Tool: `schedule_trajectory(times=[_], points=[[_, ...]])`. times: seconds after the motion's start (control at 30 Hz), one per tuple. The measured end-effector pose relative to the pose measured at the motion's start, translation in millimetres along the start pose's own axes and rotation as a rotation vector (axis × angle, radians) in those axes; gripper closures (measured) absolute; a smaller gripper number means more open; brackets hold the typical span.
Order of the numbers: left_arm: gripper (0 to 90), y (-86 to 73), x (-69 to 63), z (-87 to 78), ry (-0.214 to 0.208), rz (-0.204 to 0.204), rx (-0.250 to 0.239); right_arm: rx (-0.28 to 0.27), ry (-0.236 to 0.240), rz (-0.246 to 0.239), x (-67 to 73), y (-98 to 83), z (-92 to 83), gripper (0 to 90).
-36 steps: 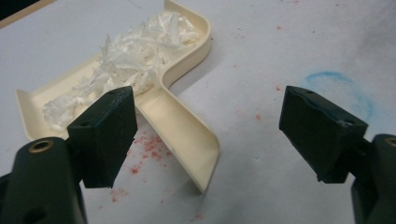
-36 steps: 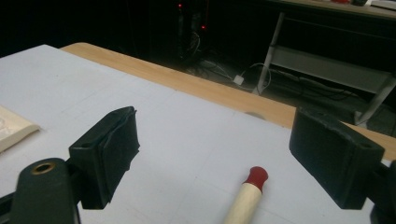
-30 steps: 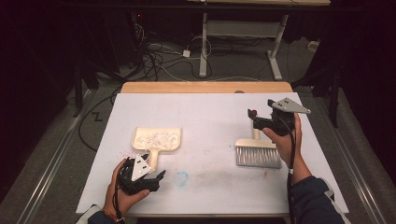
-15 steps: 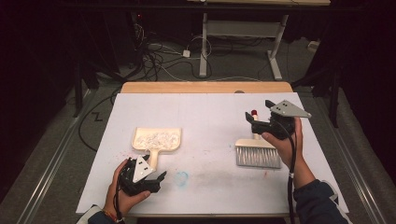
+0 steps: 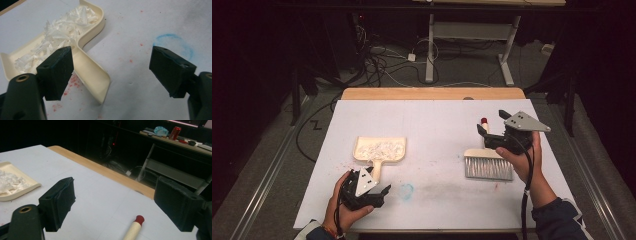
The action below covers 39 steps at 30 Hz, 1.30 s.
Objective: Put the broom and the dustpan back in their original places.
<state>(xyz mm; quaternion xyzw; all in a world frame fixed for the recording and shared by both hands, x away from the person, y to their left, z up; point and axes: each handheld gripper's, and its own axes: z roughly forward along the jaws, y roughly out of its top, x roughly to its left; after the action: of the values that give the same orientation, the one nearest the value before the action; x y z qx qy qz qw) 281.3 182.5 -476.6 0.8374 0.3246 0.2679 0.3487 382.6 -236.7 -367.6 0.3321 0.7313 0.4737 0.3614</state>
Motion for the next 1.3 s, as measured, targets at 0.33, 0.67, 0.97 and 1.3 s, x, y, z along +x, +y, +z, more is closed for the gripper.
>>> schedule_trajectory(times=[0.33, 0.67, 0.97, 1.3], points=[[19.2, 0.1, -0.7, 0.0, -0.004, 0.004, 0.001, 0.006, 0.02, -0.025, 4.0, -3.3, -10.0, 18.0], [19.0, 0.4, -1.1, -0.2, -0.005, 0.009, 0.002, 0.006, 0.022, -0.048, 7.8, -6.5, -22.2, 18.0], [18.2, 0.9, -2.9, -0.1, -0.005, 0.016, 0.0, -0.004, 0.029, -0.067, 11.7, -8.4, -34.4, 18.0], [18.2, 1.2, -4.0, 0.2, -0.006, 0.024, 0.004, 0.009, 0.03, -0.088, 13.4, -15.3, -43.4, 18.1]])
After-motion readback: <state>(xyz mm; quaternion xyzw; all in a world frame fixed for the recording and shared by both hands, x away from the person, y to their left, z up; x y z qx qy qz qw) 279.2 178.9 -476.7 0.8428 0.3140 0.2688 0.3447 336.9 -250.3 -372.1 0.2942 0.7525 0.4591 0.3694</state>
